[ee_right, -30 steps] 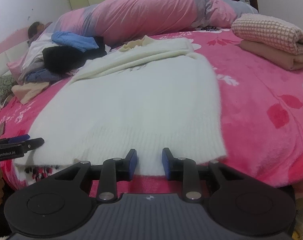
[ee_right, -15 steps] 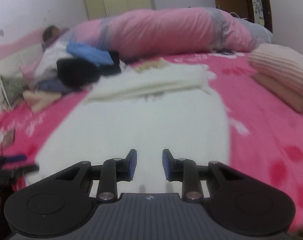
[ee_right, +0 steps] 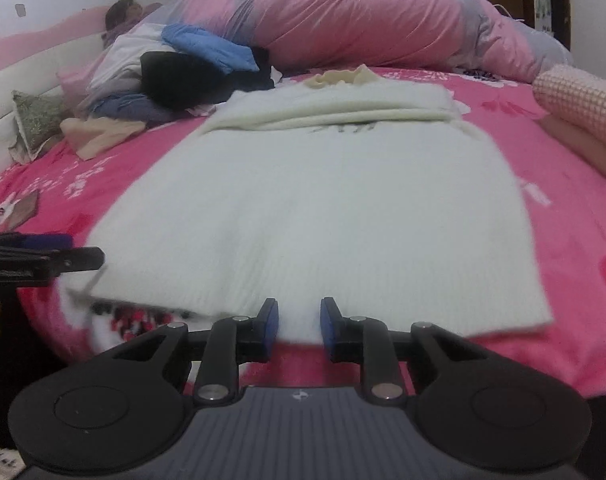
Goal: Fold clothes
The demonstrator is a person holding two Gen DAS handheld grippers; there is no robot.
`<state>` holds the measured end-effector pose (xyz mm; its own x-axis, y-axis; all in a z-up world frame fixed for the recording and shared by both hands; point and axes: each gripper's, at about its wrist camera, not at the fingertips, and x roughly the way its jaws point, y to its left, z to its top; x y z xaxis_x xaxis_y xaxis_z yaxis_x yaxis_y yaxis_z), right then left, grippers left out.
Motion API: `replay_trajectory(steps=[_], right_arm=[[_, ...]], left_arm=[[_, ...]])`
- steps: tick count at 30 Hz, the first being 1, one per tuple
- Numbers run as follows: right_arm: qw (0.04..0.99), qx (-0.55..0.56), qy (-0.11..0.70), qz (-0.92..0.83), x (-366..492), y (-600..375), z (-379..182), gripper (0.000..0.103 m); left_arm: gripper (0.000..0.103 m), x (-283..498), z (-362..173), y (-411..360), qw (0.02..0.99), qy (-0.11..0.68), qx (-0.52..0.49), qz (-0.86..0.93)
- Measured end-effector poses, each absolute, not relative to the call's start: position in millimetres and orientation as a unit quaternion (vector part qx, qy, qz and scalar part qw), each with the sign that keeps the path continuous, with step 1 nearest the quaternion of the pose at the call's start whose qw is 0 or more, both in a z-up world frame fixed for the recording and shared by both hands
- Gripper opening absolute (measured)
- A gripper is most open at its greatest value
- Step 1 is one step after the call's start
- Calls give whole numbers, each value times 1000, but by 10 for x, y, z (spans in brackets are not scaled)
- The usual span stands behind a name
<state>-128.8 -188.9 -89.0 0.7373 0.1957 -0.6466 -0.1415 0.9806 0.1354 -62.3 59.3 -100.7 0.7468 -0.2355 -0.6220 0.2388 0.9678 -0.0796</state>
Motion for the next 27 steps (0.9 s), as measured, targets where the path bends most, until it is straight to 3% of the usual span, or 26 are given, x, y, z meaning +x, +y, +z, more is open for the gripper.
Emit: replay_trajectory(steps=[7, 13, 17, 22, 27], right_arm=[[948, 60, 296, 99, -719, -1803, -652, 24], [927, 42, 346, 138, -898, -1591, -1062, 23], [910, 30, 377, 173, -1217, -1611, -909, 21], [935, 35, 316, 156, -870, -1581, -617, 21], [926, 25, 339, 165, -542, -1257, -959, 20]], left_arm=[[77, -586, -932, 653, 938, 325, 1, -119], [77, -577, -949, 705, 941, 320, 10, -113], [77, -503, -969, 756, 940, 321, 11, -111], [77, -468, -953, 828, 941, 321, -1, -108], [77, -475, -936, 895, 944, 316, 4, -93]])
